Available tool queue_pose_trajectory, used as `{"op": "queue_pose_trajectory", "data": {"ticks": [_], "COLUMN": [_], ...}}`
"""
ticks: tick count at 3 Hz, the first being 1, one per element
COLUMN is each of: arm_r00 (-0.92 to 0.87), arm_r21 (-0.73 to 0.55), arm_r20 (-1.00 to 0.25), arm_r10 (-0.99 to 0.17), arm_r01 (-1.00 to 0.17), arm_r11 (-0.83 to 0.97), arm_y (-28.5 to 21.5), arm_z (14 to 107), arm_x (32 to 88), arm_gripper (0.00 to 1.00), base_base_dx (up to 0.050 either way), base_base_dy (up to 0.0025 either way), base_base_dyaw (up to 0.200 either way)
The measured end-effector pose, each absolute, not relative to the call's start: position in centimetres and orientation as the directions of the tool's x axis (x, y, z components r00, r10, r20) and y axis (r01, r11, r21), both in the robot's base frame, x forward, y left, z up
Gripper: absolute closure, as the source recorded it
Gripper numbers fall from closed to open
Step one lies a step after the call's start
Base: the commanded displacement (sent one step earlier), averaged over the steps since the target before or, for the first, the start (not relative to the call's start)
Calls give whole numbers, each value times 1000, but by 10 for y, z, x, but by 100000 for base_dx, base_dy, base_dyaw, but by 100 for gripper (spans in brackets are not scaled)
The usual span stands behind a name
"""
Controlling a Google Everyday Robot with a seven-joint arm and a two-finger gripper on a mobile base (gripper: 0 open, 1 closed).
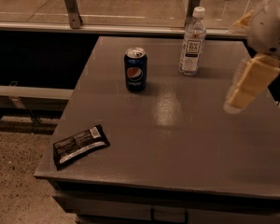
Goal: Move pepsi can near rxbar chocolate
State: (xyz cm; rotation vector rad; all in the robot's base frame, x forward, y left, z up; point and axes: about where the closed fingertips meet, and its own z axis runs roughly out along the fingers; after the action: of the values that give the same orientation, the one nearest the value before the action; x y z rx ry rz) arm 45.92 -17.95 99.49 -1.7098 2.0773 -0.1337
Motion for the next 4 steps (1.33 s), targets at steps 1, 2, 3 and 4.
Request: {"op": "queue_pose_trajectory", "data": {"ticks": [1,2,3,4], "arm_r00": [-22,76,76,124], "arm_r21": [-365,-373,-373,-343], "arm_r20": [-322,-354,-354,-392], "arm_r10": [-946,-932,-932,-911], "arm_r01": [-920,-925,-925,-939], "arm_r11": [145,67,66,20], "arm_y": [-131,-81,-81,-75], "arm_z": [985,969,969,966], "arm_x": [489,520,520,530], "arm_gripper": [0,0,0,0], "base_base_dx": [0,0,0,0], "base_base_dy": [0,0,0,0], "base_base_dyaw": [0,0,0,0]}}
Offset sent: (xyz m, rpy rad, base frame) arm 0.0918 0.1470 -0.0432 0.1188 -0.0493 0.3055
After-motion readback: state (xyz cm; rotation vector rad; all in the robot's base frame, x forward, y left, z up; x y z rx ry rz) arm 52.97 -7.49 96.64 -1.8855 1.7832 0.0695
